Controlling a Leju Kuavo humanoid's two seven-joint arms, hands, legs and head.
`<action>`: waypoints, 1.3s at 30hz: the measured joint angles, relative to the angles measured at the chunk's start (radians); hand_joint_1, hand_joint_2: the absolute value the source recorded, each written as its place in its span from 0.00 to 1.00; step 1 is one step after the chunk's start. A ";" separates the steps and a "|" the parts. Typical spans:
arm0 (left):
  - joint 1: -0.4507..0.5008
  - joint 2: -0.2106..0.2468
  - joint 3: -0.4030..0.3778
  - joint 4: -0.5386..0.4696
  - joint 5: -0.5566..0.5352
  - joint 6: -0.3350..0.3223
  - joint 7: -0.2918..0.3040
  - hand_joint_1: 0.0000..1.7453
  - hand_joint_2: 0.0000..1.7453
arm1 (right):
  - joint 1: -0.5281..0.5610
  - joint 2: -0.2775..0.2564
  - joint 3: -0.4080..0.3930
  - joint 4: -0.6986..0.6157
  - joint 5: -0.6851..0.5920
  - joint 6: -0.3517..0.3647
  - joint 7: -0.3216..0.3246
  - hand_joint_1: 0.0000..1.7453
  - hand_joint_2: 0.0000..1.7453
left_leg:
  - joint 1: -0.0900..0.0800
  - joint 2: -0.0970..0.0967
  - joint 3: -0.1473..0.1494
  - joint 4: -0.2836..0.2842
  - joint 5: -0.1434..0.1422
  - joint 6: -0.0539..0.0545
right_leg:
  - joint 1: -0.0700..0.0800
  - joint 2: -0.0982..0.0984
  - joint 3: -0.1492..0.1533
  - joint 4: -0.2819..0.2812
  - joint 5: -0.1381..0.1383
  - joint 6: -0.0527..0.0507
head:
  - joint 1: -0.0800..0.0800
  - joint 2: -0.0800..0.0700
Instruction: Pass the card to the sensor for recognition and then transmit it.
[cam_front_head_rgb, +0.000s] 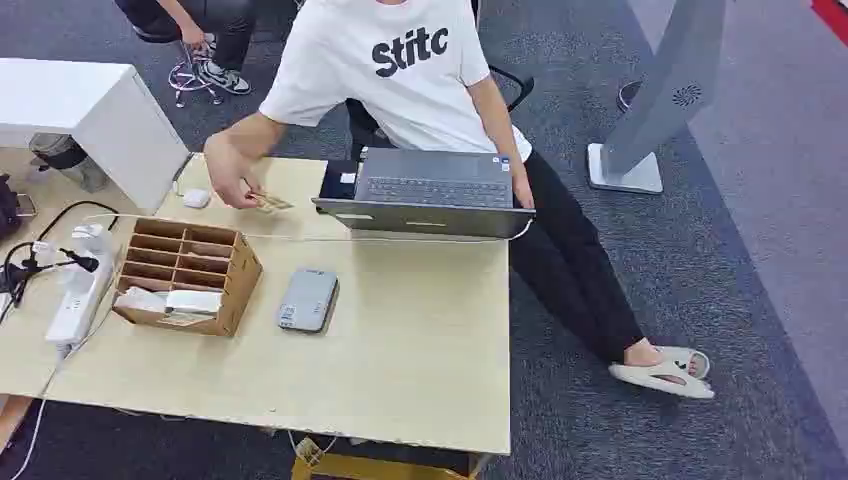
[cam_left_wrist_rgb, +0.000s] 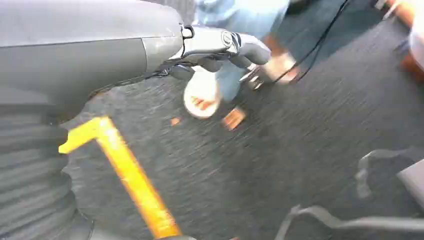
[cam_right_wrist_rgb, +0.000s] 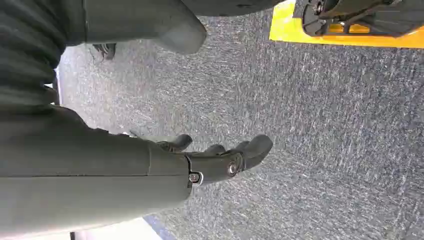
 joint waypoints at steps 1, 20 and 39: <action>0.006 -0.004 0.002 -0.031 0.010 0.004 -0.007 0.00 1.00 | -0.001 0.001 -0.005 0.001 0.005 -0.001 0.000 0.00 1.00 | 0.000 0.000 0.000 0.000 0.000 0.000 | 0.000 0.000 0.000 0.000 0.000 0.000 | 0.001 0.000; 0.164 -0.076 -0.111 -0.713 0.083 0.026 -0.116 0.00 1.00 | -0.013 0.017 -0.071 0.012 0.061 -0.010 0.003 0.00 1.00 | 0.000 0.000 0.001 0.000 0.000 0.000 | 0.000 0.000 0.000 0.000 0.000 0.000 | 0.001 0.000; 0.043 0.140 -0.565 -0.900 -0.167 -0.043 -0.047 0.00 1.00 | -0.043 0.023 -0.121 0.017 0.055 0.008 -0.005 0.00 1.00 | 0.000 0.000 0.003 0.000 0.002 -0.001 | 0.000 0.001 0.001 0.000 0.001 -0.001 | 0.001 0.000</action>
